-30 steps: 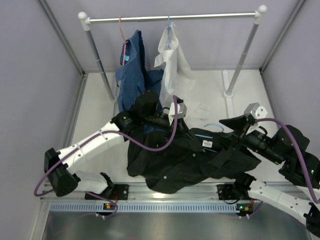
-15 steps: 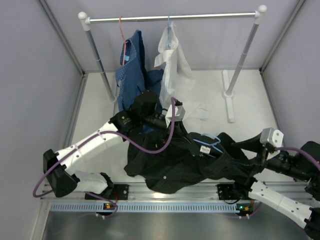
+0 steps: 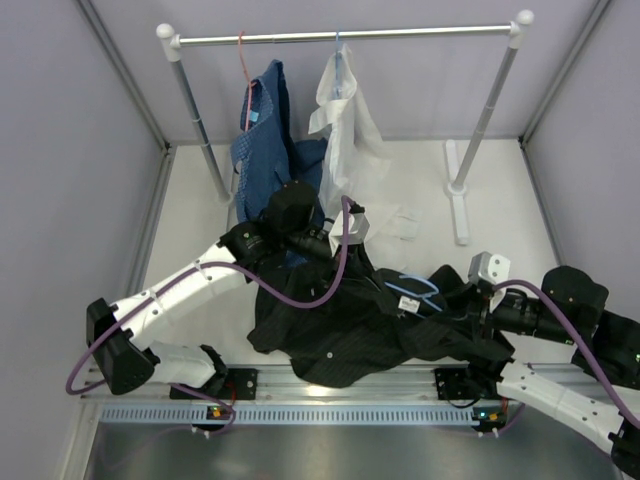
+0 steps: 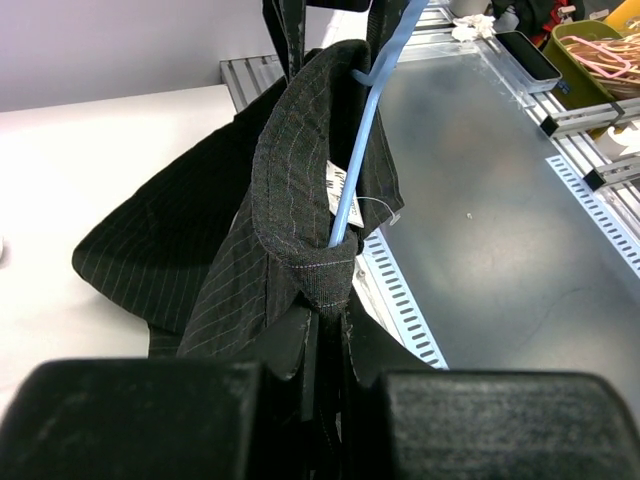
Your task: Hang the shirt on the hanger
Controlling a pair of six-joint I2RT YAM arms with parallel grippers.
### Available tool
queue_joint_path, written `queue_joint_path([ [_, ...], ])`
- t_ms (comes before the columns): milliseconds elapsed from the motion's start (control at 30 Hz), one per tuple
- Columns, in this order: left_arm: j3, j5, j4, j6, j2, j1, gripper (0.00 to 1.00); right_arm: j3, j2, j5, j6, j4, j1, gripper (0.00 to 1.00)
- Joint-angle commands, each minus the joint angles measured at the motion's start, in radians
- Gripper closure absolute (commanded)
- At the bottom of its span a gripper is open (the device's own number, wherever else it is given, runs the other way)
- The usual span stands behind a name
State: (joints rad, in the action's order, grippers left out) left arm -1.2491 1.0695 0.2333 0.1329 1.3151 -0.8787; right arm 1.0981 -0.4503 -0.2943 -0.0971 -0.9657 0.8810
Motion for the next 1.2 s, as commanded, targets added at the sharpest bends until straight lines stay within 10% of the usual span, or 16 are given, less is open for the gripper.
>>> queue_joint_path([
  [0, -0.049, 0.063, -0.042, 0.005, -0.028, -0.003, 1.0, -0.012, 0.004, -0.049, -0.007, 0.088, 0.007, 0.72],
  [100, -0.05, 0.06, -0.042, 0.001, -0.033, -0.003, 1.0, -0.014, 0.002, -0.045, -0.006, 0.088, 0.007, 0.97],
  [267, -0.052, -0.052, -0.043, -0.016, -0.04, -0.003, 0.97, 0.028, 0.024, 0.023, 0.01, 0.088, 0.007, 1.0],
  [400, -0.049, -0.242, -0.042, -0.041, -0.069, -0.002, 0.02, 0.095, 0.056, 0.107, 0.013, 0.065, 0.009, 1.0],
  [833, -0.004, -1.276, 0.061, -0.243, -0.477, 0.007, 0.02, 0.565, -0.089, 0.798, 0.222, -0.415, 0.028, 1.0],
  [1167, 0.111, -1.379, 0.202, -0.266, -0.637, 0.007, 0.02, 0.775, -0.163, 1.088, 0.388, -0.535, 0.134, 1.0],
])
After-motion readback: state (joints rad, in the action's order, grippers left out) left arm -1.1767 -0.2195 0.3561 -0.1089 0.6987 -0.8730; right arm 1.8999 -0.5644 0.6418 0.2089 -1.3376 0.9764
